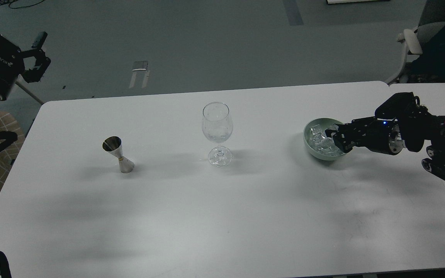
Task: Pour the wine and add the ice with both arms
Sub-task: 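Lift the ice with the right gripper and carry it above the glass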
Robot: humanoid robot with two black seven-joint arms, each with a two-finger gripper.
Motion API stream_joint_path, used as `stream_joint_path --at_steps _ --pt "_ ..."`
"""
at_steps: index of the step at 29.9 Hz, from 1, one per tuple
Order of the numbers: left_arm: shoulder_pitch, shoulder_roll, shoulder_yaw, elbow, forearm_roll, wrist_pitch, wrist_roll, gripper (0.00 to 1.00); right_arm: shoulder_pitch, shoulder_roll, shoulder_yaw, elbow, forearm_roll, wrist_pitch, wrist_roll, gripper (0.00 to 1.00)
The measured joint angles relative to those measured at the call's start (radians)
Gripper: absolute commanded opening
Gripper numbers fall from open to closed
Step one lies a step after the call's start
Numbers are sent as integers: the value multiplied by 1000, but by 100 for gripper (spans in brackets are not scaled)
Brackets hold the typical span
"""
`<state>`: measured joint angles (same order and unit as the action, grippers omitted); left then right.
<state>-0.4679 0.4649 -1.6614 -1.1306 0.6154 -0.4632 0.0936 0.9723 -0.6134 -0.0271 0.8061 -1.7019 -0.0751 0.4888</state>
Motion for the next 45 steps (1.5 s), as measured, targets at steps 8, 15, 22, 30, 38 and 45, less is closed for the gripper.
stream_joint_path --at_steps 8,15,22,30,38,45 --pt "-2 -1 1 -1 0 0 0 98 121 -137 4 220 10 -3 0 21" --pt "-2 -2 2 -7 0 0 0 98 221 -135 8 325 15 -8 0 21" --pt "-2 -2 2 -8 0 0 0 98 367 20 -35 326 19 -1 0 21" --pt "-5 -1 2 -8 0 0 0 98 515 222 -180 278 115 12 0 21" --pt "-11 1 2 -8 0 0 0 98 672 268 -240 255 197 197 0 21" --pt "-12 -1 2 -9 0 0 0 98 809 314 -349 253 289 345 0 22"
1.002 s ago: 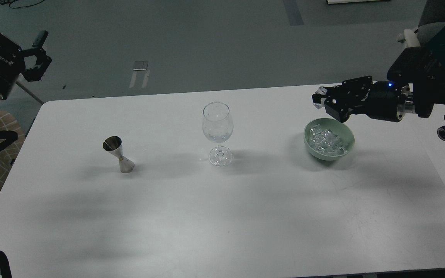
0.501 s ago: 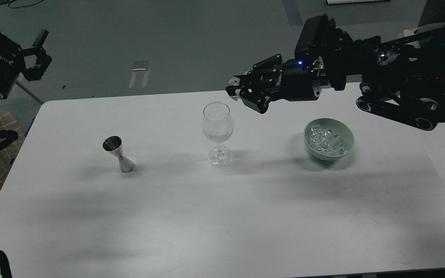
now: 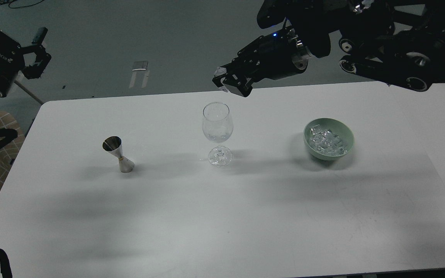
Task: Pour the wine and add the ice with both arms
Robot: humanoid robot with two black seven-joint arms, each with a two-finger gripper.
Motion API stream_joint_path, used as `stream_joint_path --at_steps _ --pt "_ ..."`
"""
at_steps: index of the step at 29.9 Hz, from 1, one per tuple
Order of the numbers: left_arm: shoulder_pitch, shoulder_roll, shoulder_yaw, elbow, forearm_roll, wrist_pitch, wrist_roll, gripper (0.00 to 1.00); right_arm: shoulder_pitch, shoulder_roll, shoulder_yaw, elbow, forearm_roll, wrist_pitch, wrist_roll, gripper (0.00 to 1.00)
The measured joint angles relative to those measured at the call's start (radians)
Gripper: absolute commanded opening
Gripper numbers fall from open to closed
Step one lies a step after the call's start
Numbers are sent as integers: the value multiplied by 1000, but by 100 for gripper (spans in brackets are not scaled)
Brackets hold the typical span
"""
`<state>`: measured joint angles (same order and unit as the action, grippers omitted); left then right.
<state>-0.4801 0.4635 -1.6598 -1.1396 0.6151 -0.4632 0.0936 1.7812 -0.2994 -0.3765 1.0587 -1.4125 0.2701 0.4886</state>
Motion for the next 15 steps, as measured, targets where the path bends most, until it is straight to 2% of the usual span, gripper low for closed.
stream_joint_path --at_steps 5,15 --pt "0 -2 0 -3 0 0 0 98 11 51 -25 -32 34 76 0 23" --pt "6 -2 0 -4 0 0 0 98 -20 174 -57 -144 56 87 0 24"
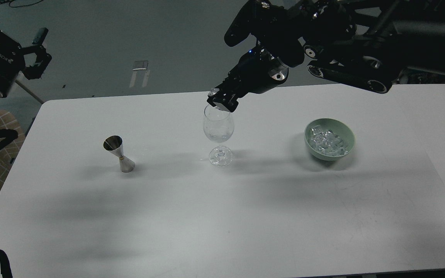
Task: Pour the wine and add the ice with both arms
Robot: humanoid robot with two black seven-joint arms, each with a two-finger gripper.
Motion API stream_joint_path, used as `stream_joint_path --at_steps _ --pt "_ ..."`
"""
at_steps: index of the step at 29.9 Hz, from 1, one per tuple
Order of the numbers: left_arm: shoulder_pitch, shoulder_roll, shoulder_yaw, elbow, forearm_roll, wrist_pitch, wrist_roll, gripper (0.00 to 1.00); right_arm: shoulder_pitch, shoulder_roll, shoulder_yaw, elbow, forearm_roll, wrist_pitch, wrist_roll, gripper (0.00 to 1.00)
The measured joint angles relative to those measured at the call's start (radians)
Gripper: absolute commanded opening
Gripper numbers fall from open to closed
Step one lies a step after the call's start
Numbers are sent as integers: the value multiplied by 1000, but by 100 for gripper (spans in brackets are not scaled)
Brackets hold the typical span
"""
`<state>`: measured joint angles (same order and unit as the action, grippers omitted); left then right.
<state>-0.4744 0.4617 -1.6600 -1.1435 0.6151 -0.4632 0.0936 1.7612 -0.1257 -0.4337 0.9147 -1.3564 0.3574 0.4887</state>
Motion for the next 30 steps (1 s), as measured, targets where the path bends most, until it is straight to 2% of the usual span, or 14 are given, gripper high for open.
stream_joint_path --at_steps 12,15,20,24,25,30 --pt "2 0 -4 1 -2 0 0 98 -35 42 -1 -66 -3 -7 0 25" --pt "2 0 -4 1 -2 0 0 98 -46 57 -1 -83 -3 -7 0 28" --pt "2 0 -5 1 -2 1 0 98 -52 64 -4 -89 -4 -8 0 36" --pt "2 0 -5 1 -2 1 0 98 -57 64 -5 -91 -4 -8 0 48" --pt "2 0 -5 1 -2 1 0 98 -58 64 -5 -91 -4 -9 0 54" --pt "2 0 -5 1 -1 1 0 98 -60 63 -4 -92 -1 -11 0 65"
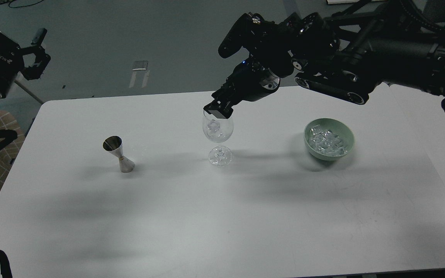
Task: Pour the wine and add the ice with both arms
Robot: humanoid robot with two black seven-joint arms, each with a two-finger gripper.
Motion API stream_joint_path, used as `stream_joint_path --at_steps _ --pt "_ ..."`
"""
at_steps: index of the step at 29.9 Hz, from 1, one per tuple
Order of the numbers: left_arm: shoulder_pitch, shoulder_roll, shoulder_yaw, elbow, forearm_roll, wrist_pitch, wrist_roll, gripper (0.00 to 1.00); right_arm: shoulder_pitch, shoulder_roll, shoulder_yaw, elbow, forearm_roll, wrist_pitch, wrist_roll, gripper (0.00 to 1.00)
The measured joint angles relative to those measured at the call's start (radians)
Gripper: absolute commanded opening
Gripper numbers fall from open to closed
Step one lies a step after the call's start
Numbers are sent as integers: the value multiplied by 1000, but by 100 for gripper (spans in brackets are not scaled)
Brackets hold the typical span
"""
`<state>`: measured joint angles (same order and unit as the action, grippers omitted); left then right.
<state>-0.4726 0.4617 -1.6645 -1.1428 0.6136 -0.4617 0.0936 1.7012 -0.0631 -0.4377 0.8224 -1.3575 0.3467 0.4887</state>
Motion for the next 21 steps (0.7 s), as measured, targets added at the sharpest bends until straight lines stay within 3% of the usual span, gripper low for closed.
stream_joint_path --at_steps 1,3,21 --pt "0 0 0 0 0 0 0 98 0 -2 0 0 0 -1 0 70" --pt "-1 0 0 0 0 0 0 98 0 -7 3 -2 2 -3 0 98" --pt "-13 1 3 8 -16 13 20 98 -32 -125 195 -179 400 -132 0 100"
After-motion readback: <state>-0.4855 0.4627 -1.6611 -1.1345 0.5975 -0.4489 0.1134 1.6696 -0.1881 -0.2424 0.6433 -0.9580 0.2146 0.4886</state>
